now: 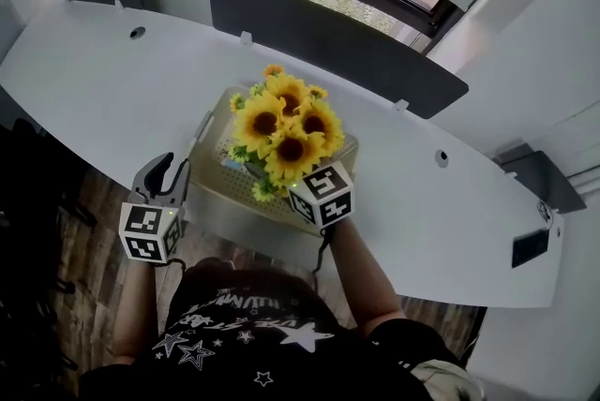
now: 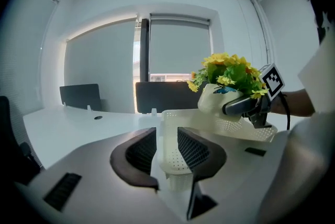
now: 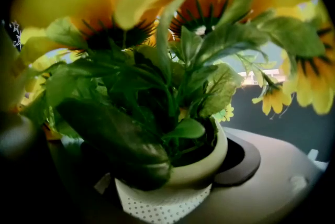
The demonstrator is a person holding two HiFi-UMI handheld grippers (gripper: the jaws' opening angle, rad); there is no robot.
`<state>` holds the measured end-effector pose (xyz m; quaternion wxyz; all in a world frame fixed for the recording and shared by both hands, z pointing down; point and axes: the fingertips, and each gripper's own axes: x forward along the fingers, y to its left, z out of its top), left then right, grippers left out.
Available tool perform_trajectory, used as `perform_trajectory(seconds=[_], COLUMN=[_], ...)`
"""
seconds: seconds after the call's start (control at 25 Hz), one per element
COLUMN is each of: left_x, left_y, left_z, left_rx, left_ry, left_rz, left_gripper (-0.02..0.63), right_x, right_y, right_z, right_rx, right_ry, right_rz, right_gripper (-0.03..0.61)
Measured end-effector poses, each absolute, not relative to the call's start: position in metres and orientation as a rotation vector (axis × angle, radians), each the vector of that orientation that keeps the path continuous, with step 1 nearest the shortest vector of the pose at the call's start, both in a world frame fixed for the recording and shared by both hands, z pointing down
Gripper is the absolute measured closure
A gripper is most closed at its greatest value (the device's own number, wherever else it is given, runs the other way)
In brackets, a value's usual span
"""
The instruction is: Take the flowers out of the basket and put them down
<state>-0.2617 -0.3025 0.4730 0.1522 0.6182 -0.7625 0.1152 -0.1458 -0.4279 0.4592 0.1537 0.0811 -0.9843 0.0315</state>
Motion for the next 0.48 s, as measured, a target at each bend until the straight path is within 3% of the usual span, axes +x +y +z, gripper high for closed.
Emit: perform_trajectory(seconds=[0.28,0.48], left_x=[-0.246,-0.236], left_y=[-0.317,-0.323], left_z=[0.453,0.454], left_rx=[2.001,2.113], left_ry=[-2.045,-1.94], left_rz=[0.25,0.239], left_gripper=[0.502,0.573], right_x=[-0.115,-0.083], right_y=[-0.421,-0.412], right_z=[0.45,0.444], right_rx=[0.498,0.7], right_ry=[-2.782,-2.733], right_rz=[0.157,0.174], right_gripper=[0.044,0.045])
